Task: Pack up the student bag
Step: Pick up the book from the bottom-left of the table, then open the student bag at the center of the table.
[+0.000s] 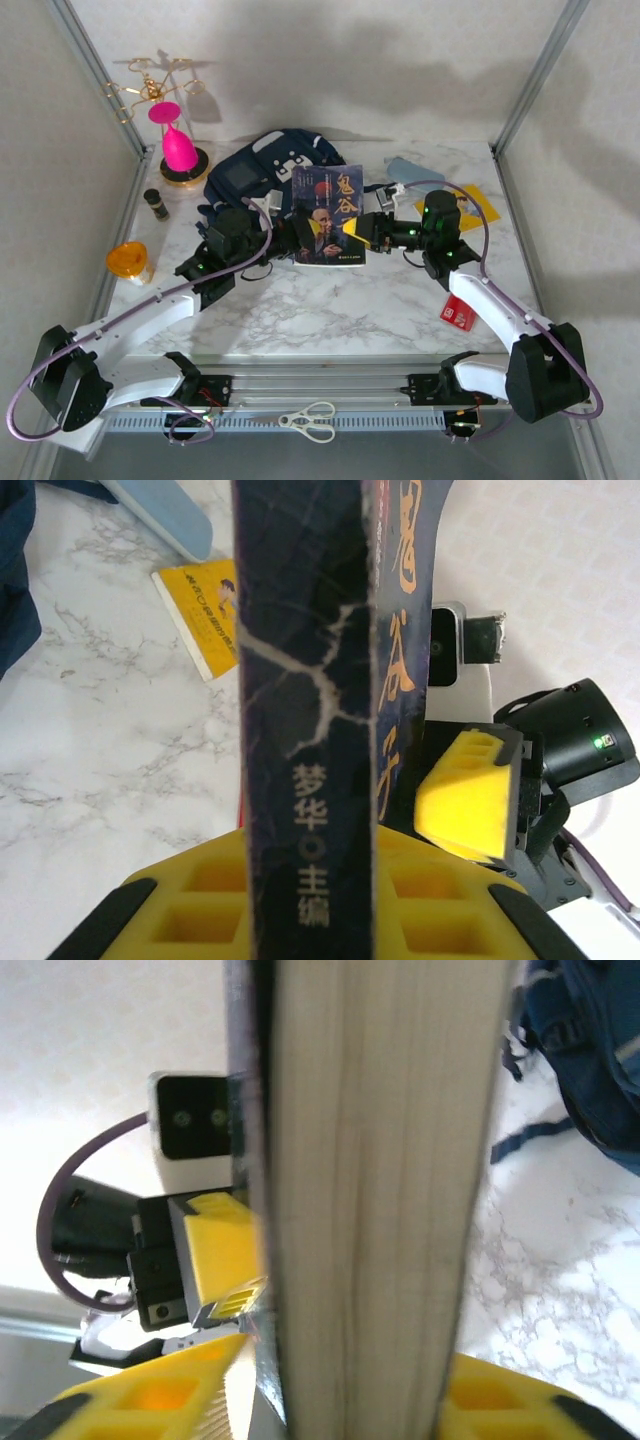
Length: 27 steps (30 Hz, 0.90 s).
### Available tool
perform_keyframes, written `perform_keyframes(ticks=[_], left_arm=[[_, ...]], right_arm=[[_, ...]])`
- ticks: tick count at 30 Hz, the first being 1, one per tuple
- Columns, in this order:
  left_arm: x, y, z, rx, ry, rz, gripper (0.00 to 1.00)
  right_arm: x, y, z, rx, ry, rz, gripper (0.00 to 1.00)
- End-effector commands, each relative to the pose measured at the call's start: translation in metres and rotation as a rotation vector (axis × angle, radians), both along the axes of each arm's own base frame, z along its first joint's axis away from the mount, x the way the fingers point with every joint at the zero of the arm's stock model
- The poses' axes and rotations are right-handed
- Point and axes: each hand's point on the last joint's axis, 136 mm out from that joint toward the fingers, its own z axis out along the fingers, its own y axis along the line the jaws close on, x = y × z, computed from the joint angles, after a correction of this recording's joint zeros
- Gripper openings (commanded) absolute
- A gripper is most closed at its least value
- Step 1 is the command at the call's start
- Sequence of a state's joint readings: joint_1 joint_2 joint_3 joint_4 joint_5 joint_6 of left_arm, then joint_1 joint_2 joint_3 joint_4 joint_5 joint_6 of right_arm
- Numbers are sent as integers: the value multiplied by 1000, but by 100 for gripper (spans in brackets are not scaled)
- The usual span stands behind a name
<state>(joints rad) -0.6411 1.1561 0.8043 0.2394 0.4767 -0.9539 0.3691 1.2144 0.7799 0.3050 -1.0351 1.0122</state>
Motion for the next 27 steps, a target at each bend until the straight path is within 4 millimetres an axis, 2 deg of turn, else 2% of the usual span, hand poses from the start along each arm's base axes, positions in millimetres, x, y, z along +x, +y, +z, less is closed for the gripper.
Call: perform_keyframes(ticks=[1, 4, 5, 6, 9, 11, 14, 19, 22, 25, 27], left_arm=[[5, -4, 14, 47, -86, -10, 0], [11, -3, 8, 142, -101, -3, 11], [13, -4, 6, 173, -114, -10, 18], [15, -3, 5, 216, -137, -15, 30], [36, 12, -11, 431, -168, 58, 41], [47, 14, -19, 528, -187, 64, 44], [62, 4, -35, 620, -221, 13, 49], [88, -19, -74, 753, -189, -84, 49], [106, -32, -99, 811, -167, -123, 48], [125, -41, -122, 877, -151, -132, 47], [136, -45, -134, 915, -150, -136, 51]], right_arm=[[9, -5, 10, -36, -63, -35, 23], [16, -13, 10, -53, -69, -75, 6], [18, -15, 11, -54, -71, -84, 3], [20, -19, 11, -59, -71, -99, 2], [34, -43, 4, -109, -37, -192, 0], [45, -63, -4, -143, -6, -268, 0], [56, -94, -18, -182, 50, -366, 0], [67, -145, -35, -236, 104, -529, 0], [69, -162, -41, -235, 123, -570, 0], [68, -168, -44, -229, 138, -579, 0], [69, -172, -46, -233, 142, -586, 0]])
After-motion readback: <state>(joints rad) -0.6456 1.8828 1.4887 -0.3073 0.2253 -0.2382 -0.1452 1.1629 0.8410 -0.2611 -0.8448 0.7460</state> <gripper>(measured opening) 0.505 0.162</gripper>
